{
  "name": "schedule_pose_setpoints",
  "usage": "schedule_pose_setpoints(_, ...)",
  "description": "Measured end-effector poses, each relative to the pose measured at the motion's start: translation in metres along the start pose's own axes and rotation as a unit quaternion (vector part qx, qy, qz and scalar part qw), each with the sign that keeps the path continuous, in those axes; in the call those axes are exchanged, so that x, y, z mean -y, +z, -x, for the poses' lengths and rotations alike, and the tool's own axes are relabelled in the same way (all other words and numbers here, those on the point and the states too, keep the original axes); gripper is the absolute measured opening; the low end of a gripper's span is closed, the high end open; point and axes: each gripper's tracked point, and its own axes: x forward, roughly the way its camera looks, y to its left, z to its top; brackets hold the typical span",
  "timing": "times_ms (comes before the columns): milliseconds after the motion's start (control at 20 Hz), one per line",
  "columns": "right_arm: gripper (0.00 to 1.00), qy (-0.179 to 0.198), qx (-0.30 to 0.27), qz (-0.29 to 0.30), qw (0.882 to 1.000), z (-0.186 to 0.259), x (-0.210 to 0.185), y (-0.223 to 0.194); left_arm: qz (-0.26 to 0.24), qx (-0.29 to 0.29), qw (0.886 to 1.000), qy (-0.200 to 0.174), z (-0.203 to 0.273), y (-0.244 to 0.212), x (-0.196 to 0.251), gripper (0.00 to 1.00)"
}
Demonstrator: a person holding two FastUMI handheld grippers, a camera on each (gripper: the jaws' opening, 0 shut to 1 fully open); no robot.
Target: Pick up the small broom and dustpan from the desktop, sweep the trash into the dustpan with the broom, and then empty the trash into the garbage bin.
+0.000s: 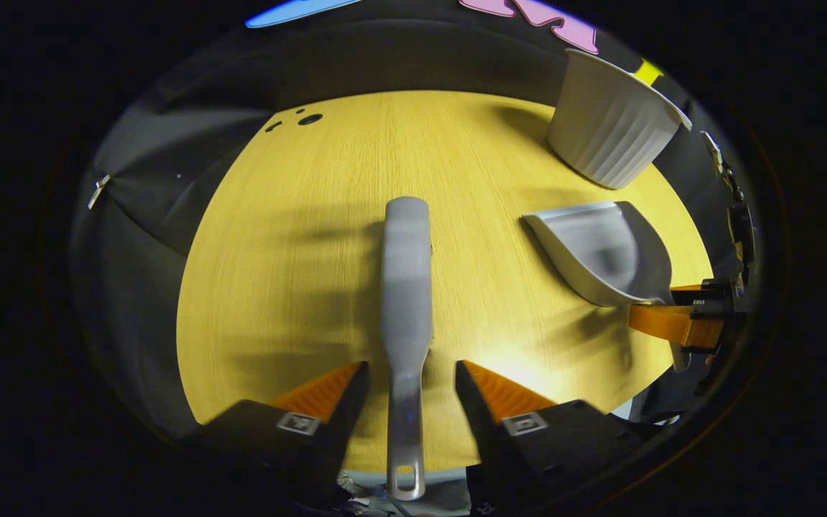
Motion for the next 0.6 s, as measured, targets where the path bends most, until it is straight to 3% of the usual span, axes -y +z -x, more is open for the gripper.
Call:
schedule_pose_setpoints(50, 1.00, 0.005, 0.010, -0.006, 1.000, 0.012, -0.002, 0.005, 0.002, 0.005, 1.000, 0.003, 0.004, 0.000, 0.000, 1.00)
schedule_pose_setpoints(200, 0.99, 0.017, 0.047, -0.028, 0.998, 0.046, -0.002, 0.026, 0.018, 0.046, 0.999, -0.011, 0.035, 0.008, 0.015, 0.97)
schedule_pose_setpoints(350, 0.99, 0.007, 0.115, -0.008, 0.993, 0.095, 0.005, 0.057, 0.038, 0.110, 0.993, -0.012, 0.076, 0.027, 0.023, 0.97)
schedule_pose_setpoints(500, 0.99, 0.020, 0.201, 0.001, 0.979, 0.146, -0.002, 0.094, 0.045, 0.195, 0.980, -0.005, 0.123, 0.055, 0.029, 0.97)
schedule_pose_setpoints(600, 0.99, 0.016, 0.259, 0.018, 0.966, 0.176, -0.005, 0.115, 0.044, 0.259, 0.965, 0.010, 0.158, 0.074, 0.026, 0.93)
